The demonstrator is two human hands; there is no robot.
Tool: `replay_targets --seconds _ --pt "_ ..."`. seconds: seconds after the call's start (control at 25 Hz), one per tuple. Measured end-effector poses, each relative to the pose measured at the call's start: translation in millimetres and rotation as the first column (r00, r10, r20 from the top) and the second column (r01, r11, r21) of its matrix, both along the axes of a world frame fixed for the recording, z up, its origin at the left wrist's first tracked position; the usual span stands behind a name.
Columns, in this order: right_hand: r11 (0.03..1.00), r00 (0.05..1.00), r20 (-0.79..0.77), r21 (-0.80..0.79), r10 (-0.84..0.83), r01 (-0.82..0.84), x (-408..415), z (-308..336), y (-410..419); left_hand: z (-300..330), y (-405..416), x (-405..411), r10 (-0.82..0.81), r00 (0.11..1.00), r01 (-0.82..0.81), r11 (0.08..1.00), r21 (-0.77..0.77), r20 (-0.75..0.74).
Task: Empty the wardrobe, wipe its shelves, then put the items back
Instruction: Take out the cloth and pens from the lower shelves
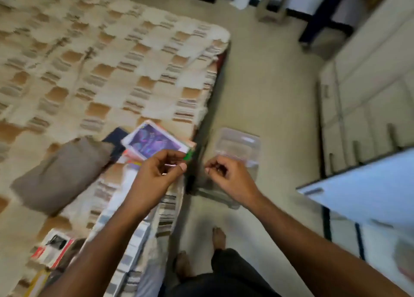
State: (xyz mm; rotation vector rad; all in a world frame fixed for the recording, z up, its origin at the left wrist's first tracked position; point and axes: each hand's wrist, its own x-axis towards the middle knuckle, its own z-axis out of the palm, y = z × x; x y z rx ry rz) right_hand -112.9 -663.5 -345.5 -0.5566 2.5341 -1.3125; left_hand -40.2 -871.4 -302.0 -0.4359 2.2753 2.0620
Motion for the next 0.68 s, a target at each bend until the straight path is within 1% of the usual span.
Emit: replay_targets --seconds 0.08,0.16,0.2,0.28,0.36,0.44,0.52,0.6,0.68 --pt "0.984 0.983 0.035 0.002 -0.179 0.179 33 7 72 4 60 -16 -0.2 0.979 0.2 0.98 0.003 -0.032" --pt "0.939 0.938 0.055 0.022 -0.343 0.342 65 10 130 8 114 -24 -0.345 0.937 0.346 0.938 0.015 -0.056" --pt "0.901 0.898 0.08 0.036 -0.434 0.432 83 9 159 10 143 -25 -0.431 0.899 0.433 0.901 0.013 -0.072" --pt "0.787 0.781 0.105 0.036 -0.616 0.616 124 6 224 15 214 -21 -0.611 0.788 0.611 0.791 -0.022 -0.078" --pt "0.667 0.66 0.122 0.027 -0.741 0.744 163 0 283 18 279 -14 -0.722 0.688 0.722 0.691 -0.03 -0.073" --pt "0.569 0.561 0.132 0.033 -0.817 0.822 198 -7 332 20 338 -4 -0.8 0.594 0.802 0.597 -0.016 -0.082" --pt "0.495 0.485 0.134 0.049 -0.864 0.868 225 -16 378 17 393 5 -0.844 0.53 0.847 0.532 0.0 -0.079" --pt "0.439 0.421 0.177 0.077 -0.889 0.895 240 -32 422 12 437 10 -0.874 0.481 0.876 0.483 -0.001 -0.065" --pt "0.412 0.381 0.219 0.114 -0.898 0.904 246 -49 464 5 474 10 -0.886 0.46 0.888 0.461 0.003 -0.051"
